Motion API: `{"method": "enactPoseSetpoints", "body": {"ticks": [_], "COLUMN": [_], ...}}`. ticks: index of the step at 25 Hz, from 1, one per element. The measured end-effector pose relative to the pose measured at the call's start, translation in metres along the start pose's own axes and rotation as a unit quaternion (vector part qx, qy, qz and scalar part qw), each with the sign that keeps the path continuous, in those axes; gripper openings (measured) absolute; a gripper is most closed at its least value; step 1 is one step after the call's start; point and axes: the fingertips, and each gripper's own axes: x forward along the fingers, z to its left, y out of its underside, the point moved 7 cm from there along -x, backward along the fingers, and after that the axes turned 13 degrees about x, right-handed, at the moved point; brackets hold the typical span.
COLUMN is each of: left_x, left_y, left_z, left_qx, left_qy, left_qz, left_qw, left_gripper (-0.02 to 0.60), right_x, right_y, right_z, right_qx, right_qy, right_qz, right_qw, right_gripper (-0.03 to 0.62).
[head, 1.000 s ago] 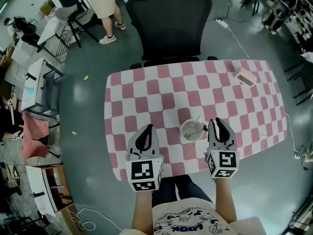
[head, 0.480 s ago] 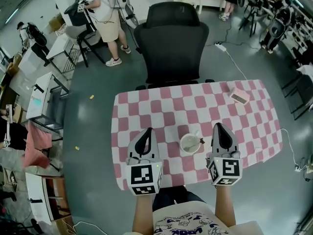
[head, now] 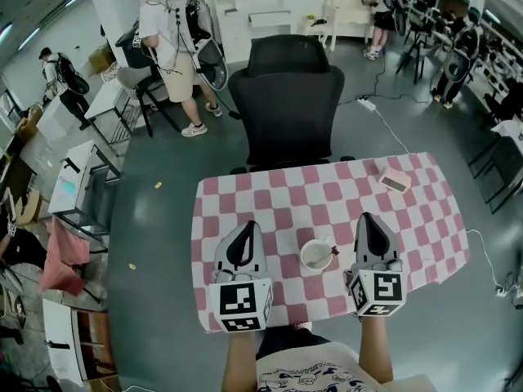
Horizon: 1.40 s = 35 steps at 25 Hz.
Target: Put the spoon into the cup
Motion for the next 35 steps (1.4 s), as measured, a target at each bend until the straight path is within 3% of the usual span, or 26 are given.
{"method": "enactPoseSetpoints", "body": {"ticks": [14, 35], "left_x": [-0.015, -0.015], "left_y": [-0.017, -0.019], "left_z": [0.001, -0.003], "left_qx": [0.008, 0.010], "left_qy": [-0.004, -0.007], "left_qz": [-0.027, -0.031], "left_qw": [0.9996, 0.9995], "left_gripper": [0.014, 0.014], "right_x": [-0.014, -0.013], "right_y": [-0.018, -0.020], "right_z": [0.005, 0.004], "right_qx": [0.004, 0.003], "right_qy": [-0.004, -0.008], "right_qz": [-0.024, -0.026], "right_qw": [1.000, 1.000], "right_gripper": [0.012, 0.012]}}
